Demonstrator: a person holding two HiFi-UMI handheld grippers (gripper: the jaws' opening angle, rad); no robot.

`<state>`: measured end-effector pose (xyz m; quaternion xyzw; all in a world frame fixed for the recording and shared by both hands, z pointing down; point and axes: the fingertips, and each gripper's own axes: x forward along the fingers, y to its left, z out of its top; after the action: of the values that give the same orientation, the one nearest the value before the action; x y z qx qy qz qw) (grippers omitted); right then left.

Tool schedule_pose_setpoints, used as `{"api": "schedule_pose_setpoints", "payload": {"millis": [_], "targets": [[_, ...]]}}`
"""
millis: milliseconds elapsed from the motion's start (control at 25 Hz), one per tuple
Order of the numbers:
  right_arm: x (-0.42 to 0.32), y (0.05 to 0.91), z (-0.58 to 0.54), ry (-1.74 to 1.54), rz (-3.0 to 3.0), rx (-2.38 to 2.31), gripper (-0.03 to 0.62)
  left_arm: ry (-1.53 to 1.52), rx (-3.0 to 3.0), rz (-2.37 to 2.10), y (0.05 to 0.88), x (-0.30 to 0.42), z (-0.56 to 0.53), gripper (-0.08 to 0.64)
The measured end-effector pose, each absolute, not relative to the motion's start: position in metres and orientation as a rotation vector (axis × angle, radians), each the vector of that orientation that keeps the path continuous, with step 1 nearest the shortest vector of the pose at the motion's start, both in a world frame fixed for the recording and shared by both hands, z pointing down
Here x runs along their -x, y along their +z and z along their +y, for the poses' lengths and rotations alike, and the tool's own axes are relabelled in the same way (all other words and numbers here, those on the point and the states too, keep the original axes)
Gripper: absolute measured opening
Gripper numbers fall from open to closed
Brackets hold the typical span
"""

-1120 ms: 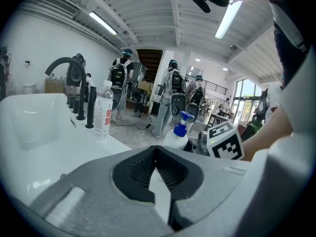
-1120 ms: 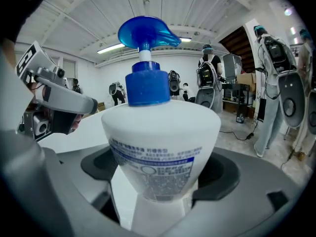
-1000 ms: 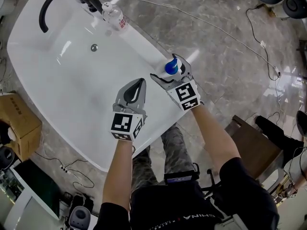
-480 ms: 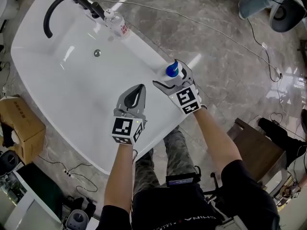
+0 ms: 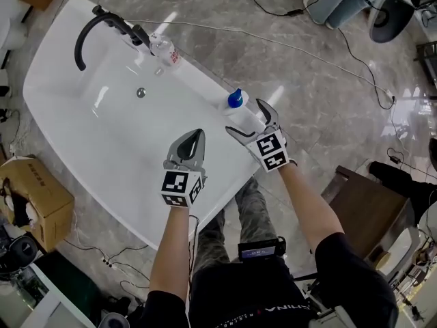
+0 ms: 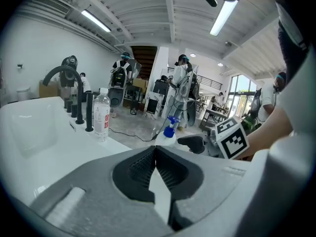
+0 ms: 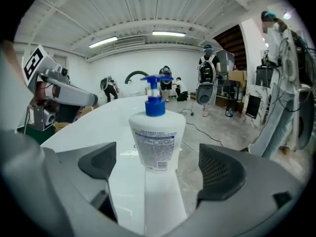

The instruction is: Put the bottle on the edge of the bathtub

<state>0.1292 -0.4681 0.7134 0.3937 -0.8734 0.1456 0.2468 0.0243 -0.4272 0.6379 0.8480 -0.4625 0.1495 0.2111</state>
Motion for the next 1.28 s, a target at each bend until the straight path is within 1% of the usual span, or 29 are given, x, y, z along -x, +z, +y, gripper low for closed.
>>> {"api": "schedule_pose_setpoints", "payload": {"millis": [320, 360, 400, 480, 640, 760, 800, 880, 960, 1280], "targets": [[-0.149, 0.629, -0.413, 0.491, -2.390, -1.208, 0.512, 0.451, -2.477, -1.146, 0.585, -0.054, -0.389, 0.009], [-0.149, 0.618, -0.404, 0.502, -2.393, -1.218, 0.500, 0.449, -2.494, -1.134, 0.578, -0.056, -0.382, 0.009], [-0.149, 0.608, -0.394, 0.507, -2.388, -1.233, 0.447, 0.449, -2.509, -1.123, 0.571, -0.057, -0.374, 0.009], [-0.151, 0.587, -0.371, 0.495, -2.365, -1.273, 0.279, 0.449, -2.538, -1.101, 0.558, -0.061, -0.354, 0.009], [-0.144, 0.551, -0.326, 0.463, -2.352, -1.302, 0.176, 0.418, -2.573, -1.065, 0.537, -0.061, -0.318, 0.009], [-0.140, 0.534, -0.297, 0.438, -2.333, -1.304, 0.073, 0.401, -2.584, -1.043, 0.526, -0.060, -0.293, 0.009], [-0.140, 0.530, -0.289, 0.436, -2.327, -1.306, 0.051, 0.394, -2.585, -1.038, 0.522, -0.058, -0.284, 0.009], [-0.139, 0.522, -0.276, 0.428, -2.316, -1.305, 0.028, 0.376, -2.592, -1.030, 0.514, -0.054, -0.270, 0.009], [-0.140, 0.515, -0.267, 0.415, -2.308, -1.314, 0.021, 0.352, -2.601, -1.025, 0.507, -0.050, -0.259, 0.009], [-0.144, 0.494, -0.231, 0.418, -2.286, -1.420, 0.015, 0.360, -2.672, -0.941, 0.490, -0.048, -0.219, 0.009]]}}
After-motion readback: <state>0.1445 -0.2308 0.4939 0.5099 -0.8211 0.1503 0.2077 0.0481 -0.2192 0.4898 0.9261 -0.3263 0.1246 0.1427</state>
